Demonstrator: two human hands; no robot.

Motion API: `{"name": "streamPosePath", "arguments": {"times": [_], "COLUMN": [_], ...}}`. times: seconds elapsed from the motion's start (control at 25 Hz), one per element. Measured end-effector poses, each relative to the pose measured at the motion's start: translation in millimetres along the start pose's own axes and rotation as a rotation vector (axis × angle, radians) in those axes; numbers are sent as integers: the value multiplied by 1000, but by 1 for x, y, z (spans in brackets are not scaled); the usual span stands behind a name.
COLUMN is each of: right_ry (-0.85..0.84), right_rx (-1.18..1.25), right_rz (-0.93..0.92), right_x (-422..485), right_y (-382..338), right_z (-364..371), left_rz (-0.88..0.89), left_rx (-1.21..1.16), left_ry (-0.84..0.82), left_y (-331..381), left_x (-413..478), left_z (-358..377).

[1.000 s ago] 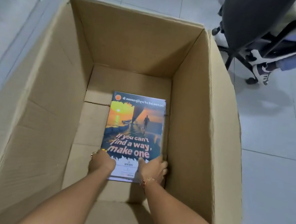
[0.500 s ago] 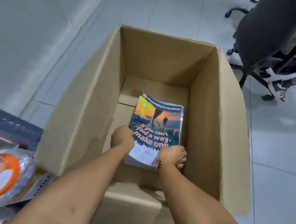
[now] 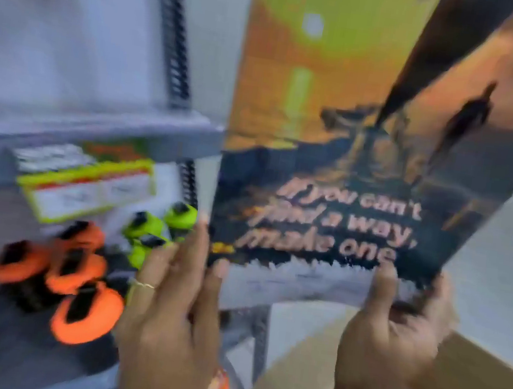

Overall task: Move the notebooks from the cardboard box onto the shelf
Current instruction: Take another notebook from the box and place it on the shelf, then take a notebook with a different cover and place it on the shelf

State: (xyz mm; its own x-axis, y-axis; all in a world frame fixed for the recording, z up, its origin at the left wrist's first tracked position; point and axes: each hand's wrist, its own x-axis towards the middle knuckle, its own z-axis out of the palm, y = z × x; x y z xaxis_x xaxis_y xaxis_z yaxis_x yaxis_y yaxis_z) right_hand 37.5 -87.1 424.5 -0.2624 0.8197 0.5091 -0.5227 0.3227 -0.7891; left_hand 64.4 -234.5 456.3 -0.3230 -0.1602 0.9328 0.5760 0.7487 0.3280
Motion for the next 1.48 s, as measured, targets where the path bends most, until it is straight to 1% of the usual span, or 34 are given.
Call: {"name": "streamPosePath", "arguments": {"times": [0.04, 0.08, 0.16, 0.2, 0.24, 0.32, 0.4, 0.52, 0.56, 0.6, 0.64, 0.68, 0.72, 0.76, 0.8, 0.84, 0.88, 0.92, 0.96, 1.0, 1.04, 1.08, 1.12, 1.16, 1.2, 1.28, 1.32, 1.4, 1.48], "right_ry": [-109, -196, -348, -445, -531, -704, -806, -1006, -1048, -1062, -1034, -965, -840, -674, -475, -309, -189, -123, -97, -96, -118, -121, -85, -49, -24, -25, -9, 12, 8], "right_rx": [44, 73, 129, 161, 166, 102, -35, -425, -531, -599, -606, -541, -406, -236, -51, 105, 146, 59, -122, -277, -432, -612, -784, -919, -1042, -1198, -1235, -1248, -1260], "right_rz": [-95, -169, -259, -267, -275, -265, -293, -392, -389, -380, -397, -449, -512, -561, -592, -622, -611, -547, -413, -245, -82, 114, 326, 543, 762, 1139, 1293, 1484, 1529], "right_x": [-2, -4, -9, -10, -8, -2, 5, 5, 2, 1, 0, 1, 2, 3, 6, 8, 8, 8, 11, 9, 2, -7, -16, -24, -32, -49, -59, -78, -95], "right_y": [-31, -56, -101, -122, -137, -160, -168, -156, -149, -145, -145, -143, -137, -128, -114, -96, -69, -30, 21, 69, 114, 161, 204, 239, 268, 305, 318, 337, 351], "right_z": [31, 55, 101, 123, 144, 190, 228, 251, 252, 250, 246, 240, 228, 210, 185, 157, 126, 94, 56, 21, -10, -54, -97, -134, -170, -218, -241, -268, -292], "left_rz": [10, -9, -107, -182, -258, -349, -438, -590, -626, -647, -637, -564, -433, -256, -67, 118, 286, 413, 485, 452, 334, 173, 17, -95, -133, -132, -155, -297, -479], "left_rx": [113, 202, 334, 388, 446, 593, 692, 786, 814, 850, 902, 970, 1031, 1043, 999, 916, 819, 695, 511, 316, 141, -4, -51, -39, -7, 117, 175, 328, 457], "left_ry": [102, 167, 215, 228, 202, 101, -55, -358, -442, -484, -486, -449, -374, -268, -162, -104, -146, -283, -484, -700, -920, -1178, -1475, -1745, -1936, -2161, -2223, -2243, -2199], "left_y": [-7, -12, -20, -26, -35, -57, -80, -106, -109, -109, -106, -101, -91, -81, -68, -52, -35, -23, -8, 4, 9, 20, 29, 31, 31, 26, 25, 12, 5], "left_x": [28, 49, 88, 108, 127, 164, 191, 206, 206, 205, 205, 204, 201, 194, 183, 166, 142, 108, 62, 19, -19, -68, -118, -165, -216, -297, -336, -392, -434], "left_z": [-32, -56, -94, -108, -114, -117, -111, -101, -98, -95, -94, -91, -85, -76, -61, -45, -22, 11, 55, 88, 116, 152, 185, 213, 238, 265, 271, 275, 272]}}
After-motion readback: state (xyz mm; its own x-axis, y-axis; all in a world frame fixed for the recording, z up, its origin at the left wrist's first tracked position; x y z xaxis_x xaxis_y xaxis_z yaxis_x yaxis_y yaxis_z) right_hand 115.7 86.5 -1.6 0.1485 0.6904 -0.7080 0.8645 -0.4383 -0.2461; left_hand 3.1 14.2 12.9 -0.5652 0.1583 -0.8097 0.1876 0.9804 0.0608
